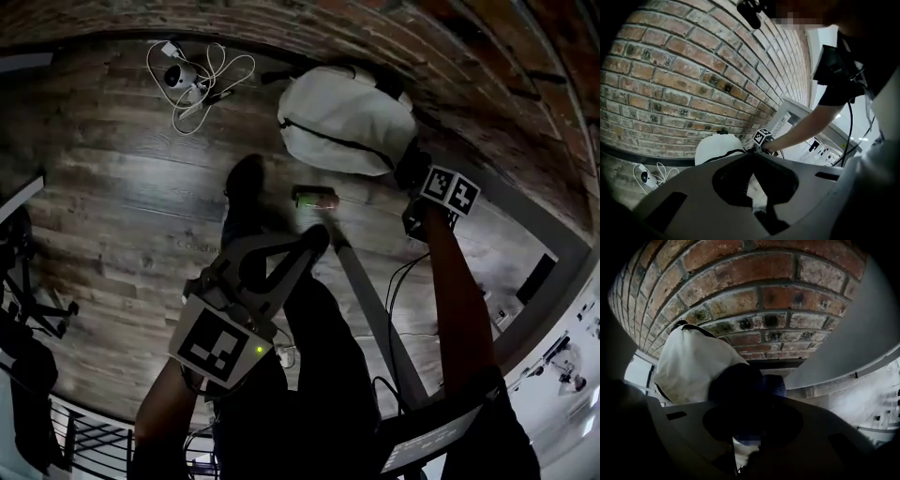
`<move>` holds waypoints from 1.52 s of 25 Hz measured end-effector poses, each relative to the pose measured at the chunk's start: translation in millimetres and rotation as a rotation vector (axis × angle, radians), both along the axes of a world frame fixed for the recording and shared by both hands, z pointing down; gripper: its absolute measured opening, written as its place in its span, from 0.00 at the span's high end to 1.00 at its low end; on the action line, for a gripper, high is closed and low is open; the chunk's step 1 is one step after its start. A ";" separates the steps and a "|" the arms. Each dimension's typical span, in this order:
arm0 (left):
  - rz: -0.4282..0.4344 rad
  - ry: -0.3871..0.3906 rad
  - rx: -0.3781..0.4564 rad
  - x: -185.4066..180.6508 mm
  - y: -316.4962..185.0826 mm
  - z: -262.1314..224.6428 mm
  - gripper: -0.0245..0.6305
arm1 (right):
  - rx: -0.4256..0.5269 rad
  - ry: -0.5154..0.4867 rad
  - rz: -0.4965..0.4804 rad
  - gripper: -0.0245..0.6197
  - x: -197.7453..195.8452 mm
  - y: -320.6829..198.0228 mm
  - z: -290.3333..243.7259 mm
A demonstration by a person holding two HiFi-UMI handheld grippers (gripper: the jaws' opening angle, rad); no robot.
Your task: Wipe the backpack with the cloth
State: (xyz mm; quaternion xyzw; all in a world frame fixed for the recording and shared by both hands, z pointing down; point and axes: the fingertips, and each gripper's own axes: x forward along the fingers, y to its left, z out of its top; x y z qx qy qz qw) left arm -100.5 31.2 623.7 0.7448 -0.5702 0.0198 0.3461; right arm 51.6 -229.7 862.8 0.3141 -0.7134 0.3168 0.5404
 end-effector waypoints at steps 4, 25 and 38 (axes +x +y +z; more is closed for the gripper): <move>-0.018 -0.015 0.005 -8.3 1.1 2.5 0.97 | 0.015 -0.033 0.001 0.82 -7.6 -0.3 -5.1; -0.079 0.021 -0.005 -25.1 14.2 -5.0 0.97 | 0.096 -0.283 -0.338 0.82 -170.8 88.5 -119.9; -0.189 0.059 -0.030 -59.0 41.0 14.0 0.97 | 0.129 -0.107 -0.884 0.82 -249.6 167.3 -70.7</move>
